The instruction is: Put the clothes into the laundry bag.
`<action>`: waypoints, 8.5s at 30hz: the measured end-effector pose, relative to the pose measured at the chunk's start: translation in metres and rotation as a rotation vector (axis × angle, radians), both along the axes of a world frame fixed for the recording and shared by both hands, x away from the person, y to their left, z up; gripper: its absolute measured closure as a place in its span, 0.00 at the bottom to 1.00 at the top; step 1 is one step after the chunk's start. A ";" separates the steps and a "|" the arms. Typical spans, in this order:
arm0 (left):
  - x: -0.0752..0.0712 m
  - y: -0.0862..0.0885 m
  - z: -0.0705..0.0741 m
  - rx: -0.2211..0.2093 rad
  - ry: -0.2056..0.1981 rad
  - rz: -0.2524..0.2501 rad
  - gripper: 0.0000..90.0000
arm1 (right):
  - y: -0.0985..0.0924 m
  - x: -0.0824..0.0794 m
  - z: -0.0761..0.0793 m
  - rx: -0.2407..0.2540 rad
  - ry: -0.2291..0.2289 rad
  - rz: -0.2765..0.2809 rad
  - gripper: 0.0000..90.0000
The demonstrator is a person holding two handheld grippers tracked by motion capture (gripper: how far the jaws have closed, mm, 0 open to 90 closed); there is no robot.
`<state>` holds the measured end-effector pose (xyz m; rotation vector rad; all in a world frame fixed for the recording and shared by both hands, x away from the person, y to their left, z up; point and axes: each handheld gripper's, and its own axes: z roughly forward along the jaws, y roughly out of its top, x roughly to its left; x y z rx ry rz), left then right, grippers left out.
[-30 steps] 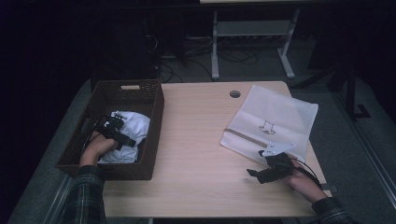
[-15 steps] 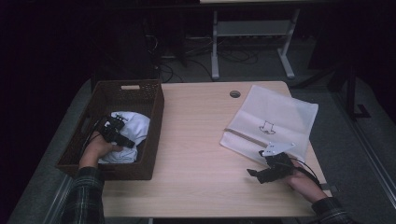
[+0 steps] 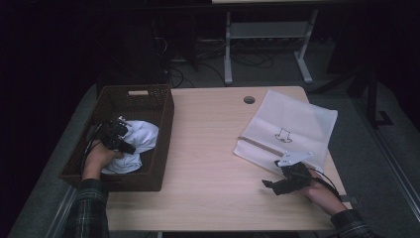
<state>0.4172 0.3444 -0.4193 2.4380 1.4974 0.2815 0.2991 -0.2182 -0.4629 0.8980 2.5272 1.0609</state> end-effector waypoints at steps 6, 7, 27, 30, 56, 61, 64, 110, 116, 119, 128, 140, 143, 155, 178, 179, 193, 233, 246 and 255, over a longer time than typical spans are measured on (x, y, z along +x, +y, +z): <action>-0.003 0.007 0.008 -0.045 -0.012 0.023 0.68 | 0.000 0.000 0.000 -0.001 0.001 0.000 0.15; -0.004 0.008 0.010 -0.054 -0.010 0.030 0.68 | 0.000 0.000 0.000 -0.001 0.000 0.000 0.15; -0.013 0.012 0.065 -0.149 -0.064 0.059 0.67 | 0.000 0.000 0.000 0.000 -0.003 -0.003 0.15; -0.014 0.009 0.072 -0.149 -0.088 0.054 0.67 | -0.001 0.000 0.001 0.001 -0.004 -0.006 0.15; -0.031 -0.039 0.116 -0.250 -0.161 -0.075 0.67 | -0.001 0.000 0.001 0.004 -0.004 -0.008 0.15; -0.035 -0.057 0.124 -0.253 -0.170 -0.125 0.67 | -0.001 0.000 0.001 0.005 -0.004 -0.009 0.15; -0.037 -0.067 0.128 -0.260 -0.182 -0.148 0.67 | -0.001 0.000 0.001 0.006 -0.004 -0.009 0.15; -0.073 -0.205 0.089 -0.306 -0.184 -0.403 0.66 | -0.001 -0.002 0.002 0.004 -0.011 0.004 0.15; -0.079 -0.215 0.070 -0.291 -0.175 -0.414 0.66 | -0.002 -0.001 0.002 0.003 -0.011 0.003 0.15; -0.083 -0.220 0.057 -0.288 -0.163 -0.419 0.66 | -0.002 -0.002 0.002 0.002 -0.011 0.005 0.15; -0.088 -0.229 0.026 -0.268 -0.125 -0.431 0.65 | -0.002 -0.002 0.002 -0.001 -0.011 0.006 0.15; -0.096 -0.237 -0.008 -0.228 -0.105 -0.451 0.64 | -0.002 -0.002 0.002 -0.003 -0.015 0.008 0.14; -0.098 -0.238 -0.010 -0.220 -0.114 -0.459 0.63 | -0.003 -0.002 0.002 -0.002 -0.017 0.002 0.14; -0.104 -0.233 -0.024 -0.267 -0.137 -0.466 0.52 | -0.009 0.000 0.007 -0.058 -0.020 -0.035 0.15; -0.108 -0.238 -0.029 -0.222 -0.165 -0.486 0.41 | -0.036 0.019 0.038 0.055 0.094 -0.055 0.25; -0.108 -0.239 -0.029 -0.221 -0.166 -0.485 0.40 | -0.038 0.022 0.038 0.064 0.097 -0.064 0.28; -0.109 -0.244 -0.030 -0.183 -0.163 -0.486 0.40 | -0.052 0.064 0.035 0.138 0.038 -0.132 0.49; -0.108 -0.242 -0.031 -0.198 -0.157 -0.481 0.40 | -0.055 0.094 0.003 0.079 0.083 -0.081 0.97; -0.108 -0.241 -0.031 -0.213 -0.159 -0.474 0.40 | -0.046 0.092 0.038 0.212 -0.014 -0.116 0.98; -0.108 -0.239 -0.031 -0.225 -0.164 -0.473 0.45 | -0.038 0.092 0.052 0.236 -0.031 -0.110 0.98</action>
